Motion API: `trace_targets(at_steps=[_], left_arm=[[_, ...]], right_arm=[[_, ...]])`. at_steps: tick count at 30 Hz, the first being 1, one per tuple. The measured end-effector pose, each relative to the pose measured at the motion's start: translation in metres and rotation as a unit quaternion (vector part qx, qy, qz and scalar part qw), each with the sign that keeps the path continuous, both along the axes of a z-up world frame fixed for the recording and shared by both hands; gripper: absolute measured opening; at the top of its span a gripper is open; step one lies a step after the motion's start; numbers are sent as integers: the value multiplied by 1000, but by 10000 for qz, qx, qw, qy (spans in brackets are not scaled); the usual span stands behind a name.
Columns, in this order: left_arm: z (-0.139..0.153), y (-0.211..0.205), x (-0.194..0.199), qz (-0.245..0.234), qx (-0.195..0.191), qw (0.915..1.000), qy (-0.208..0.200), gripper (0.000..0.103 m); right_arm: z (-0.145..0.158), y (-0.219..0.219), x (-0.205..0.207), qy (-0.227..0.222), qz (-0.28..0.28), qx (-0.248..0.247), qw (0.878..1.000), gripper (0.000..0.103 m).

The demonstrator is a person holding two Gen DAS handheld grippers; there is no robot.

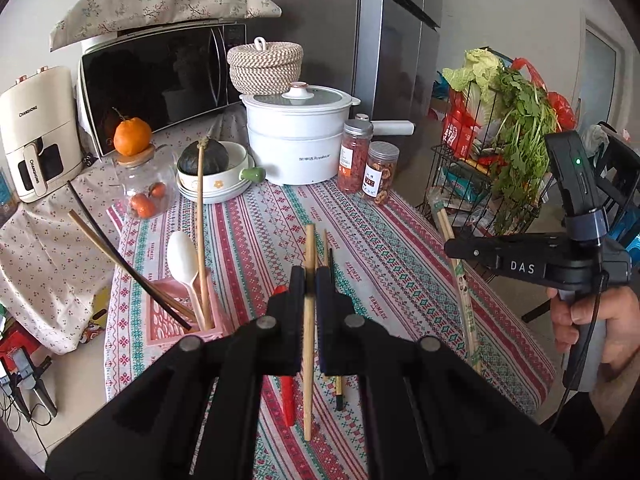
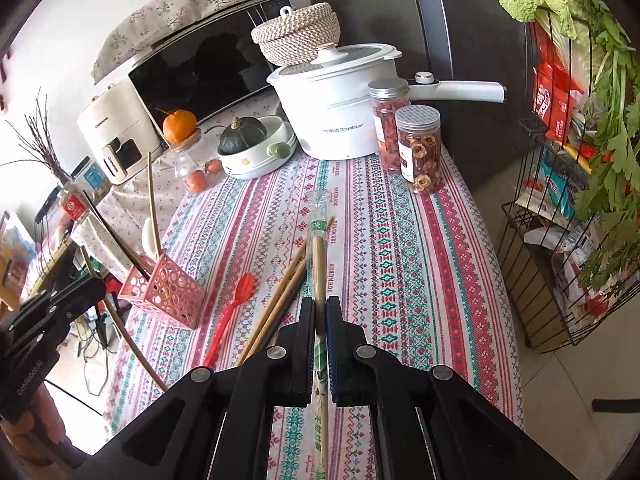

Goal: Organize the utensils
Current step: 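Lift the chopsticks with the left tool and drop them into the pink caddy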

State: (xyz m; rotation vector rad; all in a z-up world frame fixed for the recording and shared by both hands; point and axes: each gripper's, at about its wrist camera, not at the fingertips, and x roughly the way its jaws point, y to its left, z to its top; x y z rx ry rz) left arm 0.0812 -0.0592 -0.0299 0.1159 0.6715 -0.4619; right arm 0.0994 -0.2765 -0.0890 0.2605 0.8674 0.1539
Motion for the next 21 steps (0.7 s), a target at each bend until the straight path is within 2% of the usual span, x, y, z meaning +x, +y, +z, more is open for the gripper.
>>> trace_targets(at_steps=[3,6,10,13,21], left_arm=[[12,9,-10,-58,-186,9997,-142,6],[30,21,-19,2,-401,9980,-494,6],[57,41,-29,152,-703,9918,-1060,6],[73,54,-32,327,-780,9860,-1437,6],[84,87,-22,906,-917,9744,-1841,6]], right_arm=[[6,8,-3,-131,62,-53,9999,5],[14,18,-4,-304,126,-54,9994,5],[28,33,-4,-580,243,-74,9980,5],[35,43,-1,-723,308,-64,9969,5],[41,70,11,-815,471,-23,9956,5]])
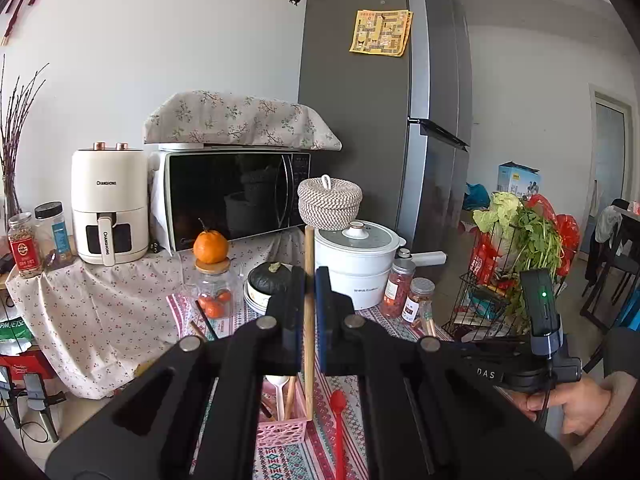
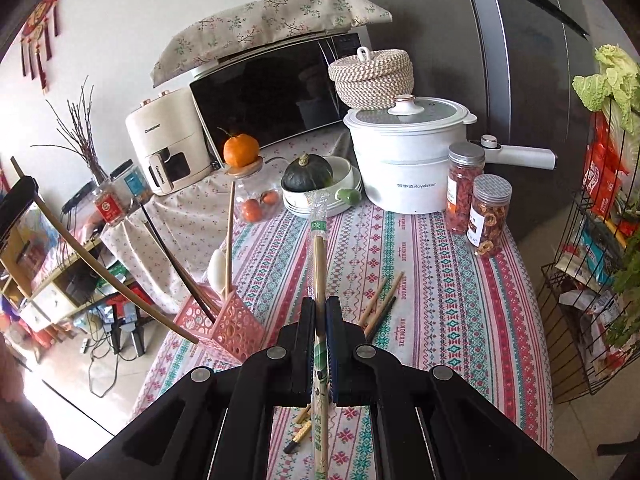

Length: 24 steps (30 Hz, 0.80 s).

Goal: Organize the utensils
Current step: 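Lift the chopsticks with the left tool and drop them into the pink caddy, then lower the green-banded chopstick from the right tool into the pink caddy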

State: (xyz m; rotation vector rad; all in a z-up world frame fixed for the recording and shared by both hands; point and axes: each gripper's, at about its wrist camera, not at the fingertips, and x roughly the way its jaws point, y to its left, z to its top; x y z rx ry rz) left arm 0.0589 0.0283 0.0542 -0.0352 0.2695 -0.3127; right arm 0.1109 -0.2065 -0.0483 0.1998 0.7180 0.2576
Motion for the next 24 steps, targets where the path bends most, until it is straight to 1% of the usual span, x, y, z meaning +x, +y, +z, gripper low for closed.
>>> trace_targets(at_steps=[5,9,11,14,20,22,23,24], left_arm=[[-6,11,12,312,-2,9995,-68,6],[-21,15,27,495,35,9987,85,6],[-30,17,35,567,36,9980,258,6],[-45,26,49,631,-141,9959,630,6],[-67,42,69,660,-589,9863,1395,6],[-72,43,73,655,-649,9836,1553,6],[-73,44,73,649,-650,9826,1611,7],[-74,44,74,656,-635,9818,1666,12]], right_arm=[[2,14,6,-51,63,19,10000,5],[2,23,10,-71,74,66,9999,5],[2,27,12,-78,66,83,9999,5],[2,31,14,-131,52,90,9999,5],[5,38,16,-282,37,98,9995,5],[6,40,17,-332,42,121,9994,5],[7,41,18,-357,46,130,9993,5],[7,42,18,-386,47,143,9991,5]])
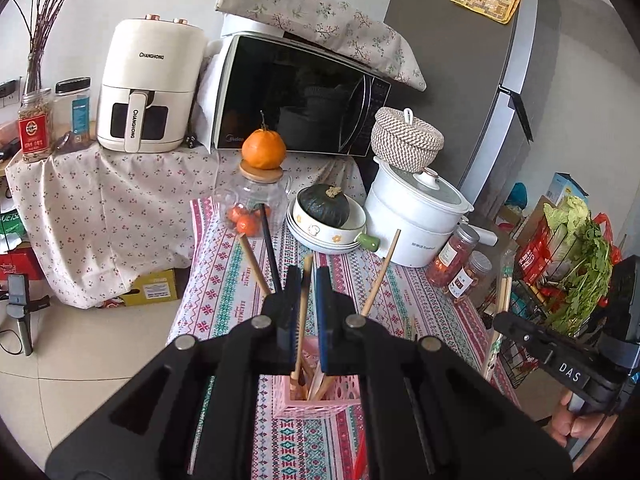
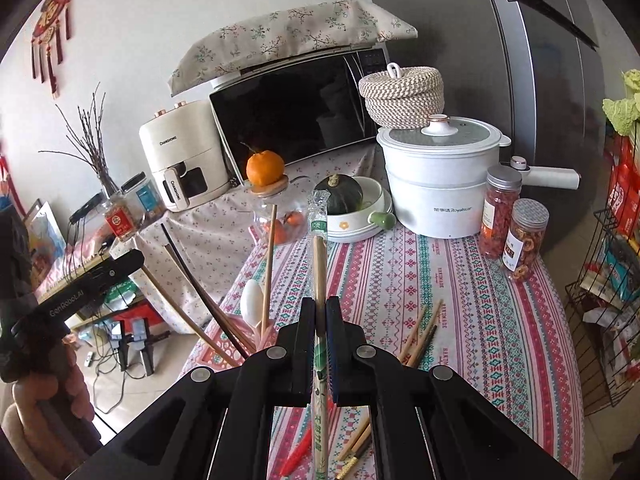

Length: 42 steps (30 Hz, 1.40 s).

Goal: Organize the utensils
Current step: 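Lower the green-banded chopstick from the right tool into the pink caddy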

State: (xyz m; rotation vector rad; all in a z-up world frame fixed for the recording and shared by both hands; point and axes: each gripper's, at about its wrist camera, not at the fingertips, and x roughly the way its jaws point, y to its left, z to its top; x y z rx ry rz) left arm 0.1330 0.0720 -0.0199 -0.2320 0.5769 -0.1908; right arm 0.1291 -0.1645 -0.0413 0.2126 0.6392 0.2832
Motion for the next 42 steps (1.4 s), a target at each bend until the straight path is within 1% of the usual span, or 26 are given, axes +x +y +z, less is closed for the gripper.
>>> trace_targets(at_steps=[1,2,4,5,6,7,9,12,15,16,18,20,22,26,33,38,39,40,42], left_arm=[[-1,0,0,-21,-5,10000,54,25],[-1,1,1,-25,-11,9999,112,34],[0,4,-2,25,-35,9998,172,67],[0,6,-3,46,-40,9997,234,74],[0,8,-4,65,-32,9994,335,84],[0,10,-4,90,-20,9990,446,90],[-3,15,-2,167,4,9969,764,95],[-11,22,-2,261,80,9918,1248,99],[-26,27,-7,215,114,9862,1635,101],[-31,28,-9,209,125,9850,1708,101],[-40,32,-11,272,180,9824,1837,101],[-46,34,-12,237,232,9804,1942,101],[-50,36,-14,197,291,9797,1975,101],[-53,40,-15,123,337,9785,2029,101],[-52,53,-16,240,282,9791,2002,101],[-54,51,-16,192,290,9786,2026,101],[-54,50,-16,173,306,9786,2029,101],[-54,48,-16,153,318,9785,2031,101],[-53,46,-17,128,328,9790,2009,101]], right_arm=[[0,1,1,-24,4,16,10000,5],[1,3,1,-52,1,41,10000,5],[3,5,2,-114,-5,110,9999,5],[4,6,3,-153,-13,150,9998,5],[6,7,3,-198,-21,197,9996,5],[7,8,3,-249,-29,249,9994,5],[9,10,4,-368,-69,351,9987,5],[9,17,4,-500,-124,491,9975,5],[10,28,5,-630,-141,524,9965,5],[12,35,7,-751,-216,531,9955,5],[13,38,9,-803,-250,549,9949,5],[18,44,13,-911,-304,620,9934,5],[23,51,16,-1042,-316,688,9917,5],[30,72,25,-1276,-289,654,9892,5],[17,108,45,-1448,-477,303,9878,5],[2,122,51,-1449,-530,-11,9880,6],[-2,123,52,-1406,-528,-36,9886,6],[-11,123,53,-1260,-498,-29,9908,6],[-16,123,52,-1170,-463,-16,9920,6]])
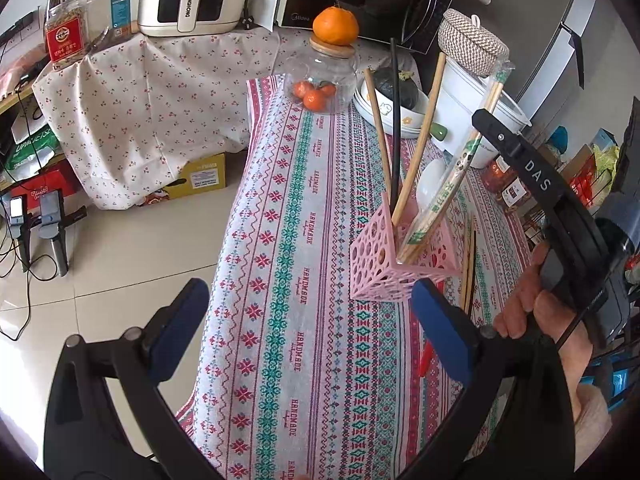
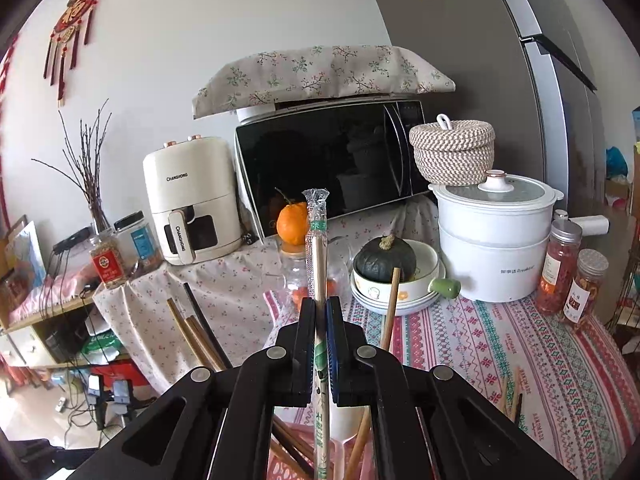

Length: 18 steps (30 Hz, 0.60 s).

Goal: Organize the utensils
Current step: 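Lower the green-banded chopstick from the right tool into the pink caddy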

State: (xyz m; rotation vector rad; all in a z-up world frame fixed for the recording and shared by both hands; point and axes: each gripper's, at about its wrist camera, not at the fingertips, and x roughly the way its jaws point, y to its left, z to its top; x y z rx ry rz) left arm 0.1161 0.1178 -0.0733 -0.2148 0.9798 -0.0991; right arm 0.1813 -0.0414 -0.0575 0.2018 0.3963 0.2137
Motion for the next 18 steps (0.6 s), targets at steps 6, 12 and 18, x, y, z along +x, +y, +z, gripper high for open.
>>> trace_targets(at_steps=[6,12,18], left_arm=[[3,-11,-4,-74,45,9999,-82,101],[5,-24,-7,-185,111,9997,-146,101],[5,-41,-11,-311,172,9992,-182,101]], right_arm=[[-8,-8,-10,282,251,-66,9993,25],[10,-35,-28,302,279,-127,9991,64],[19,-72,-43,564,10,-306,9979,84]])
